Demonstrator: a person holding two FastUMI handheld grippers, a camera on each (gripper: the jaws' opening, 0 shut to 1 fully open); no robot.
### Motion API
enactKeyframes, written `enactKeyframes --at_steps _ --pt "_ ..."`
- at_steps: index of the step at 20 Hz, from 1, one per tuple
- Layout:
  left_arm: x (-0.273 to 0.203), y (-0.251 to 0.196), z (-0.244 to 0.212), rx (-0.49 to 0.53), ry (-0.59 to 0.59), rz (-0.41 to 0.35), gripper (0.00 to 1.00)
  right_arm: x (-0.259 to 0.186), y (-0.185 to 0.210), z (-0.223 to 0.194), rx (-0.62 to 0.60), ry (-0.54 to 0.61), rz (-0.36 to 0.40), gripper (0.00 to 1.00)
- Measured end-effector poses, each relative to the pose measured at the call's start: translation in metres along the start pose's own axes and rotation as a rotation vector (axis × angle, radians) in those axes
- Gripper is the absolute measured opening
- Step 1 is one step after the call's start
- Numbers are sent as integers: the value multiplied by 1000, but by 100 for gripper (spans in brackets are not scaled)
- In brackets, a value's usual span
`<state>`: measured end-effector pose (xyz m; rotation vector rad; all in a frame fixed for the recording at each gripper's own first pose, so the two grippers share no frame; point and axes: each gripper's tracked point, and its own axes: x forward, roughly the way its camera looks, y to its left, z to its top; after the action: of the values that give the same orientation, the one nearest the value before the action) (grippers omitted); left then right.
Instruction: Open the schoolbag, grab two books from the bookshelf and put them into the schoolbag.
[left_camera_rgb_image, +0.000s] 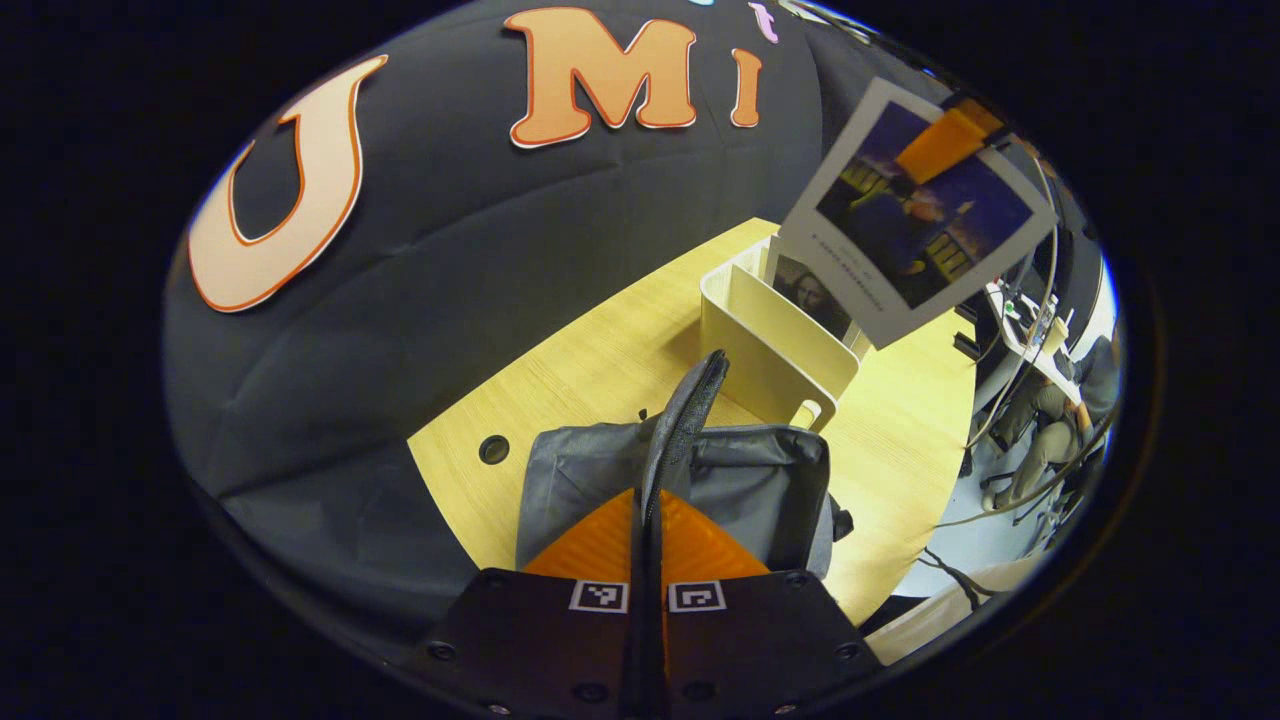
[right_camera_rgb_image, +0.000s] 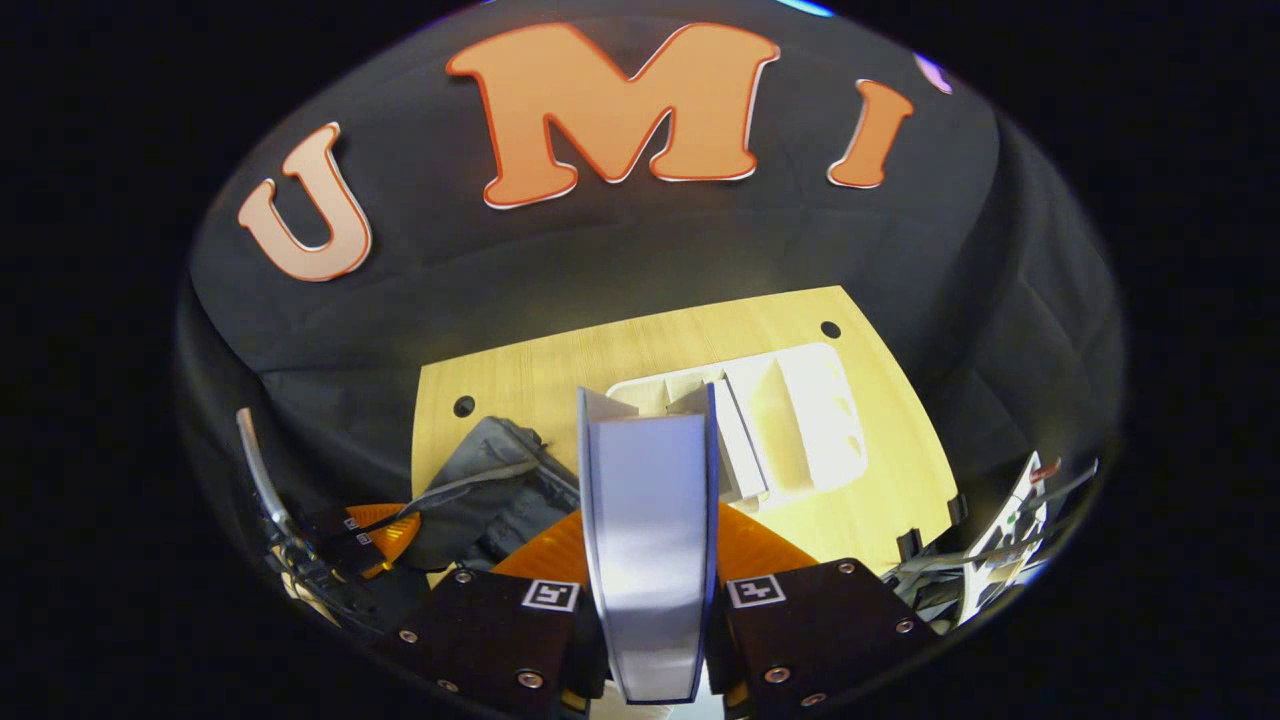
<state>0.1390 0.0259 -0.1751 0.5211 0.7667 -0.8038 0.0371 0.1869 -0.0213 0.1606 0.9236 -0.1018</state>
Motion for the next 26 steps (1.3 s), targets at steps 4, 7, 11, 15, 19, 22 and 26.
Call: enactKeyframes --at_steps 4,7,11,15,19,22,26 --pt "-4 1 5 43 -4 -4 1 -33 11 -37 154 -56 135 39" --pt "-9 4 10 46 -10 2 1 -29 24 -72 268 -76 243 39" --pt "-13 7 13 29 -12 0 1 6 43 -122 446 -55 394 39" --pt "-18 9 20 70 -16 18 1 72 62 -162 616 19 483 39" --pt "-23 1 23 106 -17 25 1 124 82 -188 733 60 535 39" --pt "-24 -8 25 121 -14 26 1 154 108 -195 770 64 559 39" --pt "-26 -30 28 137 -31 -14 1 177 143 -188 804 49 604 39"
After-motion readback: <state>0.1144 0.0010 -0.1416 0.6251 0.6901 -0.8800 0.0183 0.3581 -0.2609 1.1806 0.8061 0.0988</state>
